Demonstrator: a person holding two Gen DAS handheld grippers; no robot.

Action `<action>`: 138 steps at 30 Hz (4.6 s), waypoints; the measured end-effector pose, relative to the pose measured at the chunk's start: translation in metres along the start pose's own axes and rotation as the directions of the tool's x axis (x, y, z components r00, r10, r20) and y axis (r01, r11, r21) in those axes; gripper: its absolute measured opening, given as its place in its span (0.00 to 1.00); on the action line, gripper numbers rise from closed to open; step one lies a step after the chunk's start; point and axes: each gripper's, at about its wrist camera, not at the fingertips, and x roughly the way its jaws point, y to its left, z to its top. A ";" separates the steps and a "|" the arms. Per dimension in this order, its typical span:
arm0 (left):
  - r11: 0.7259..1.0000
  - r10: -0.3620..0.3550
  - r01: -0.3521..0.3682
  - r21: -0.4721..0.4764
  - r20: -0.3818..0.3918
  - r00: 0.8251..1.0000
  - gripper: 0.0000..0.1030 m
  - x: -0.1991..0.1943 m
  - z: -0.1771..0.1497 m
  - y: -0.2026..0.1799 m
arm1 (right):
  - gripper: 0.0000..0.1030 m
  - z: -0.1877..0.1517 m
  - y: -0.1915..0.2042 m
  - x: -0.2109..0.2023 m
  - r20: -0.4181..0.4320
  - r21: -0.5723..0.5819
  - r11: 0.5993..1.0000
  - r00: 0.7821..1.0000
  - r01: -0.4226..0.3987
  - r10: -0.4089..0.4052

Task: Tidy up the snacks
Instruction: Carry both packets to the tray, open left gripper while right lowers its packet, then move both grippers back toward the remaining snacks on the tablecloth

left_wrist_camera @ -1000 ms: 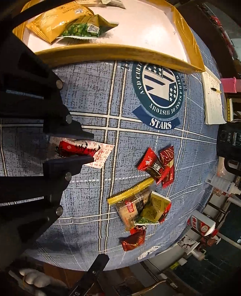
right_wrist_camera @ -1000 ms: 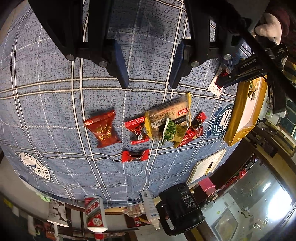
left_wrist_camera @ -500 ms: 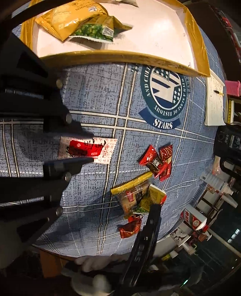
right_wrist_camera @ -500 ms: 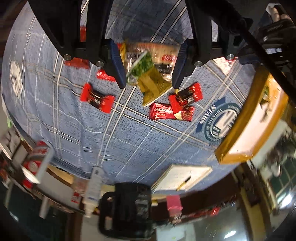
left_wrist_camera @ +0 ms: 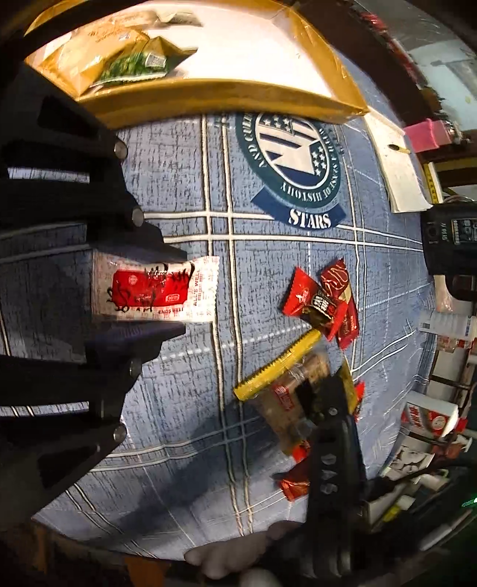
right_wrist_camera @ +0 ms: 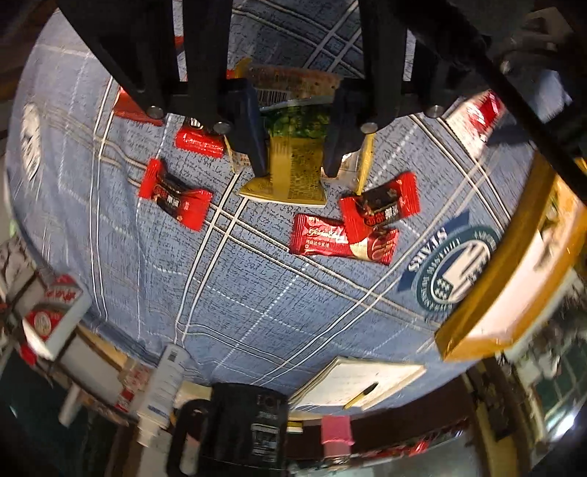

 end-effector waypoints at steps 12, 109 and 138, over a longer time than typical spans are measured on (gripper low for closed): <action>0.965 -0.088 0.114 -0.235 0.119 0.989 0.30 -0.053 -0.002 0.049 | 0.28 -0.019 -0.009 -0.042 0.076 0.114 0.993 0.997 -0.037 0.029; 0.921 0.140 0.024 -0.389 0.388 0.911 0.80 -0.226 0.032 0.041 | 0.36 -0.159 -0.286 -0.309 0.068 0.344 0.589 0.606 0.732 -0.793; 0.963 -0.199 0.204 0.175 -0.048 0.979 0.80 0.017 0.110 -0.060 | 0.21 -0.055 -0.108 -0.024 -0.046 0.375 0.926 0.998 0.056 -0.042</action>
